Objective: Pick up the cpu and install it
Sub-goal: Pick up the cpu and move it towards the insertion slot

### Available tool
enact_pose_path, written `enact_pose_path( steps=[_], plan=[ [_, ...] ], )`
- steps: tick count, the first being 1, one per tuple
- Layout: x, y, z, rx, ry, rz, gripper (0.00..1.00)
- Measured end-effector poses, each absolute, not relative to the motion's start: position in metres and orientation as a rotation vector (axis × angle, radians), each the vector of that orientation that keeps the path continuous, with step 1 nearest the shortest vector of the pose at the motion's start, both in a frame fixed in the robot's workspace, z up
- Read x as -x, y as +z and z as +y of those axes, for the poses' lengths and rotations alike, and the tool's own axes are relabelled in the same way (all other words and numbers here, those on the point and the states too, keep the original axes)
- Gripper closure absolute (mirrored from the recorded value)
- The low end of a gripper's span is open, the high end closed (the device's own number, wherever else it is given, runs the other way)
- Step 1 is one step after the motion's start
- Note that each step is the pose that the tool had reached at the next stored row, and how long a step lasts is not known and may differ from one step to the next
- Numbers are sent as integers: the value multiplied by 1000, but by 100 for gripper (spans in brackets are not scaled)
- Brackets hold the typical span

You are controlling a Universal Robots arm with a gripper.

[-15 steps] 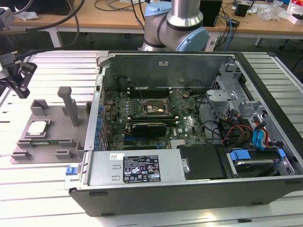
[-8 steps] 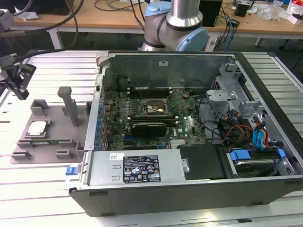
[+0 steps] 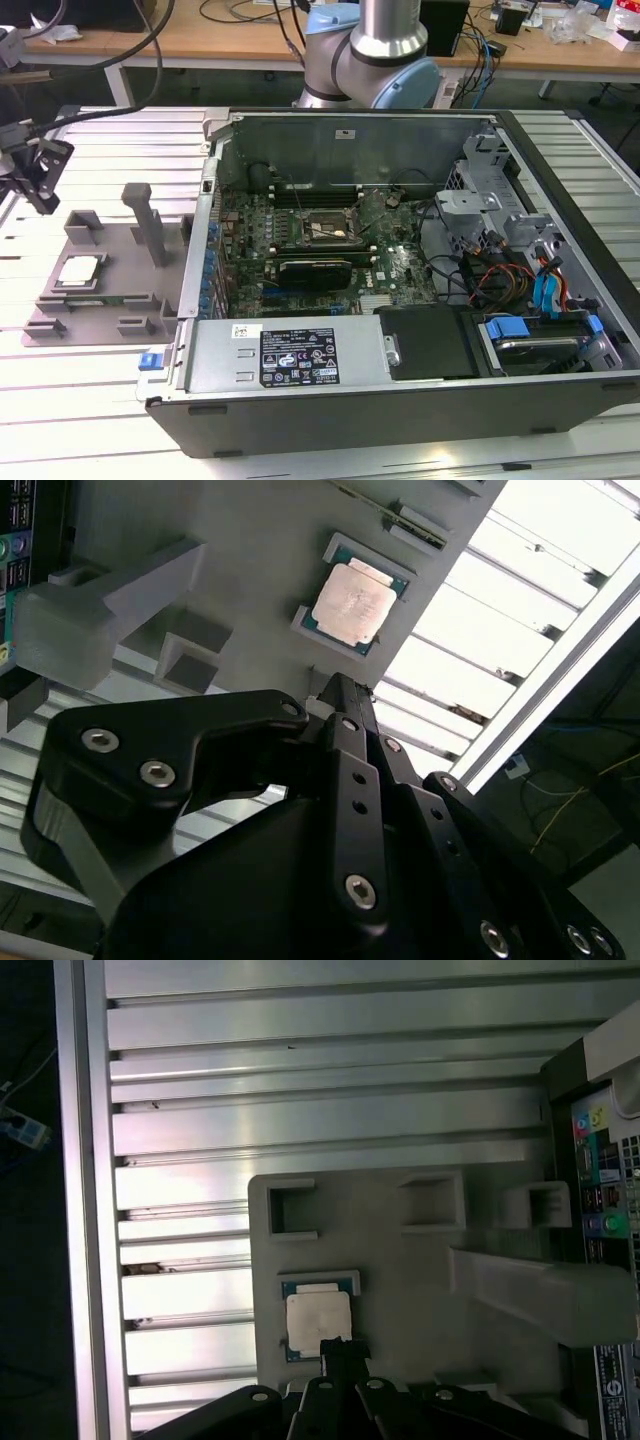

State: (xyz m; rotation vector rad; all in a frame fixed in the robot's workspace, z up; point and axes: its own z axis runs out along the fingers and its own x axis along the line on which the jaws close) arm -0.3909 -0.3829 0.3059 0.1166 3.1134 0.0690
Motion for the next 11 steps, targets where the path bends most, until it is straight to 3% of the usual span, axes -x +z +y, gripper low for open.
enact_pose_path(
  steps=[11],
  plan=[
    [397, 287, -383, -116, 69, 3113, 89]
  ],
)
